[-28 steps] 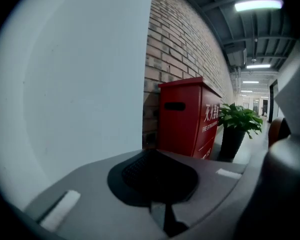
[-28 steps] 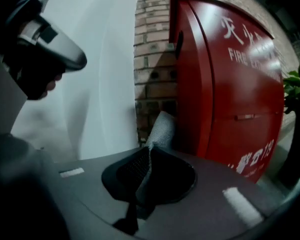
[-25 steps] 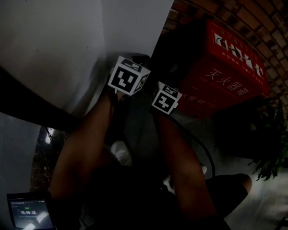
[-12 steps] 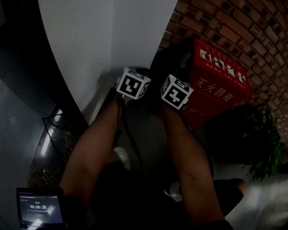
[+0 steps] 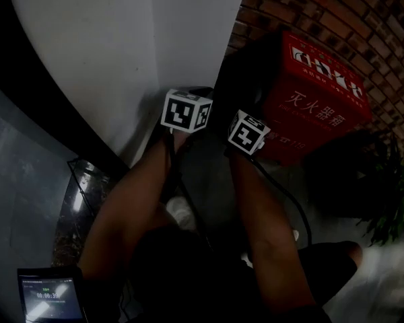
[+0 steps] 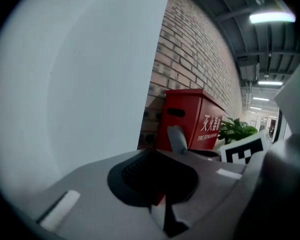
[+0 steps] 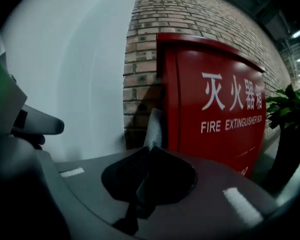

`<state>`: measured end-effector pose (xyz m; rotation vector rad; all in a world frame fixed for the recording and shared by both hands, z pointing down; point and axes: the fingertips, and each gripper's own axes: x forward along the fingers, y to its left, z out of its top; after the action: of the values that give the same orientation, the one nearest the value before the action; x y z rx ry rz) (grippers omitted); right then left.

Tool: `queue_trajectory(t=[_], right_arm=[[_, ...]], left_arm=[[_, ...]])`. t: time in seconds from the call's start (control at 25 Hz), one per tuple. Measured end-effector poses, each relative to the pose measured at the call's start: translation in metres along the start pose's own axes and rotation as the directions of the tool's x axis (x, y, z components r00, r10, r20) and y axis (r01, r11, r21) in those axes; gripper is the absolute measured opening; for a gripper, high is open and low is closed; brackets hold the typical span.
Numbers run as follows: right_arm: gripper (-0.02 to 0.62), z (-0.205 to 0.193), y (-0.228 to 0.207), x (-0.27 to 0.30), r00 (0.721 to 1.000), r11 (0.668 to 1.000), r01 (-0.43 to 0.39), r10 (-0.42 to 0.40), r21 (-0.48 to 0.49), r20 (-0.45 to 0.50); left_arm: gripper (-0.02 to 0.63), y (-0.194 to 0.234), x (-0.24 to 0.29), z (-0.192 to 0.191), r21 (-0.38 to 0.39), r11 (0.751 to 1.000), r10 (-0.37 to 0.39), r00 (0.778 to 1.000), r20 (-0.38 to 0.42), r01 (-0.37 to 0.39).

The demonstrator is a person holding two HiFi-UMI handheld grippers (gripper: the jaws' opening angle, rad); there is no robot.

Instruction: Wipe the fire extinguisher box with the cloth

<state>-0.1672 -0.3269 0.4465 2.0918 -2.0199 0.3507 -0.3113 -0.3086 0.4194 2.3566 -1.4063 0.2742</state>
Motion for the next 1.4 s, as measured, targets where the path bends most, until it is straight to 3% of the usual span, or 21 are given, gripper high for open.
queue_trajectory(t=[0.16, 0.28, 0.44, 0.6, 0.92, 1.12, 1.28, 1.4], right_arm=[[0.035, -0.055, -0.007, 0.012, 0.997, 1.0, 0.014, -0.013, 0.014, -0.074], [0.035, -0.093, -0.011, 0.022, 0.992, 1.0, 0.019, -0.017, 0.015, -0.123], [0.035, -0.14, -0.014, 0.036, 0.982, 0.999, 0.021, -0.015, 0.03, -0.189], [0.035, -0.187, -0.012, 0.05, 0.964, 0.999, 0.01, 0.003, 0.046, -0.267], [0.035, -0.254, 0.005, 0.061, 0.916, 0.993, -0.036, 0.078, 0.113, -0.393], [0.035, -0.243, 0.017, 0.047, 0.923, 0.992, -0.114, 0.122, 0.044, -0.366], [0.035, -0.192, 0.025, 0.014, 0.95, 0.97, -0.229, 0.204, -0.083, -0.237], [0.035, -0.145, 0.024, -0.017, 0.949, 0.947, -0.296, 0.276, -0.125, -0.156]], left_arm=[[-0.002, 0.009, 0.019, -0.023, -0.135, 0.991, 0.004, 1.0, 0.006, -0.003], [-0.002, 0.016, 0.034, -0.045, -0.151, 0.988, 0.018, 1.0, -0.011, -0.02], [-0.002, 0.02, 0.048, -0.068, -0.127, 0.992, 0.013, 0.999, -0.052, -0.019], [-0.002, 0.03, 0.049, -0.067, -0.094, 0.995, 0.022, 0.998, -0.062, -0.028], [-0.002, 0.032, 0.045, -0.041, 0.098, 0.995, 0.017, 0.998, -0.056, -0.012], [-0.002, 0.035, 0.041, -0.039, 0.105, 0.994, 0.03, 0.998, -0.063, -0.023], [-0.002, 0.027, 0.034, -0.038, 0.06, 0.998, 0.029, 0.995, -0.091, -0.024], [-0.002, 0.018, 0.02, -0.025, 0.028, 0.999, 0.033, 0.997, -0.075, -0.031]])
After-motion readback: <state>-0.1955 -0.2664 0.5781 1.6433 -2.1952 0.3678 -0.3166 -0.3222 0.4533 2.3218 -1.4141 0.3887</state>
